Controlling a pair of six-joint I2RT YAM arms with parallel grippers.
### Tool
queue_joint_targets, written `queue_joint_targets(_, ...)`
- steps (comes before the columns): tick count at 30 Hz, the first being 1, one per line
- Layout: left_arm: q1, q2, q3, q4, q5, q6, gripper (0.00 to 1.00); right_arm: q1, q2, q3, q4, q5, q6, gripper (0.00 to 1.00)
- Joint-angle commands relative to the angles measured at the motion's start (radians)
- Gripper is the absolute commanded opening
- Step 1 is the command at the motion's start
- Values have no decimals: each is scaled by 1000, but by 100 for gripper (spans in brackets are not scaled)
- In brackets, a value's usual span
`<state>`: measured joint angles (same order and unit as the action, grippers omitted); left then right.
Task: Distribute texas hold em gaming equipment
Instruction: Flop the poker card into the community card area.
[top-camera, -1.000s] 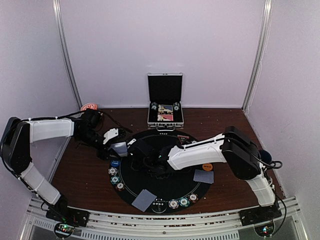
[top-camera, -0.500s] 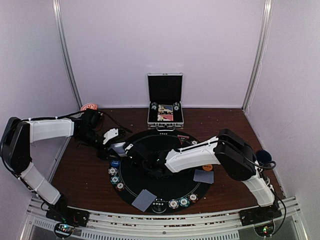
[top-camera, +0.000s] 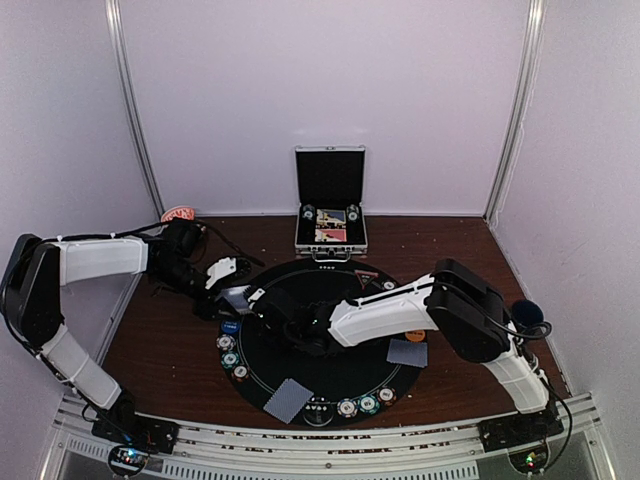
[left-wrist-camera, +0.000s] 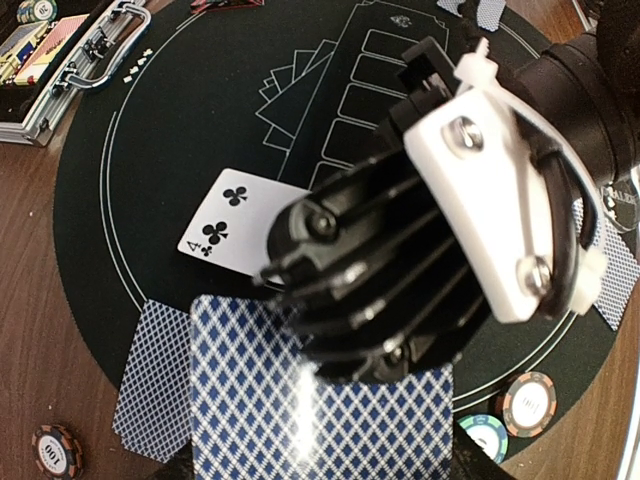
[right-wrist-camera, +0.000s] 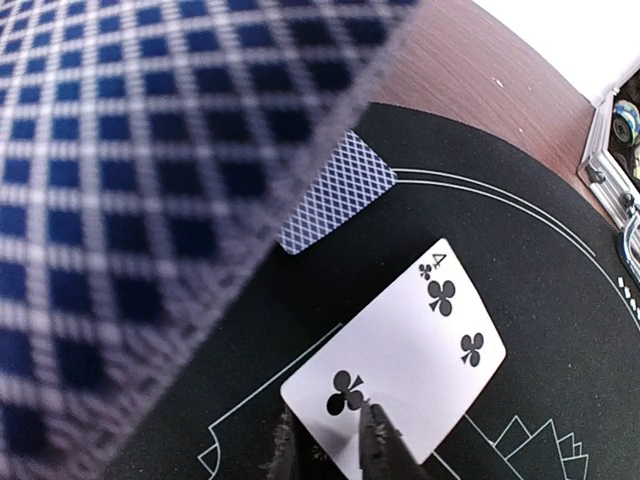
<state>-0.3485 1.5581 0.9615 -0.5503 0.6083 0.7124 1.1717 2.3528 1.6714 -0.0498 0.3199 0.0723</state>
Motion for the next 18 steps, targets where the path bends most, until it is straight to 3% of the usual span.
queue_joint_targets(1, 3, 2, 25, 49, 39, -3, 59, 22, 12, 22, -16, -32, -18, 26)
queue_joint_targets(8, 4, 2, 26, 48, 38, -3, 59, 32, -33, -8, -14, -41, -13, 30)
queue_joint_targets(18, 3, -4, 25, 48, 44, 1, 59, 36, -226, -162, -18, -102, 68, 47)
